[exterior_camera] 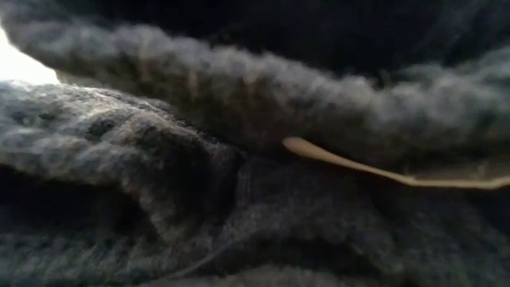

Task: Pick & Place Cloths
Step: Put the blue shorts into the wire basket

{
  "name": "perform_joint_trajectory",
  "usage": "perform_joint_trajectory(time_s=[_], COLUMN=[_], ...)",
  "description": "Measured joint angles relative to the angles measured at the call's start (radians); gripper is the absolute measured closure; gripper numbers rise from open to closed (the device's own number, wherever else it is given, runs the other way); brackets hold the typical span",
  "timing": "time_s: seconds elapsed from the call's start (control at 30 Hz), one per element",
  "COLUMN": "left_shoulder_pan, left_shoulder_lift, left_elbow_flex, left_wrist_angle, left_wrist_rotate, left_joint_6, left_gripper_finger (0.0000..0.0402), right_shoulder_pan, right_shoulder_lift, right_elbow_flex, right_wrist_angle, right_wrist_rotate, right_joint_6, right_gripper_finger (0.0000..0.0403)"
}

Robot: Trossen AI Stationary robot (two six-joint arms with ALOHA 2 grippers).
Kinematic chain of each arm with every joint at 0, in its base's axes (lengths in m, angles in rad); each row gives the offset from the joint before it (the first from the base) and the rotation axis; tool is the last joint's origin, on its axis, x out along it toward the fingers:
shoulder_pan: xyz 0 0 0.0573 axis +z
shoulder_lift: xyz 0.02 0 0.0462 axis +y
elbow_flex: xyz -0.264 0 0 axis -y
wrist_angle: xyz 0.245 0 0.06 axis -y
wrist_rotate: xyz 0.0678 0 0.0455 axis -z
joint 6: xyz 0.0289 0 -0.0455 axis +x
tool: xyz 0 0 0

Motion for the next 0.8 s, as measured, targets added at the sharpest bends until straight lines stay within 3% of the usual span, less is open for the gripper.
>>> perform_joint_trajectory(time_s=[0.53, 0.8], left_shoulder_pan=[0.000, 0.000], left_shoulder_lift=[0.000, 0.000], left_elbow_flex=[0.000, 0.000], left_wrist_angle=[-0.006, -0.006], left_wrist_rotate=[0.000, 0.000], left_joint_6=[-0.006, -0.007], left_gripper_finger=[0.0146, 0.0146], right_shoulder_pan=[-0.010, -0.006], right_shoulder_lift=[0.080, 0.078], right_elbow_flex=[-0.001, 0.001], right_wrist_angle=[0.071, 0.044], right_wrist_rotate=[0.004, 0.003], right_joint_6=[-0.075, -0.004], right_gripper_finger=[0.0215, 0.0215])
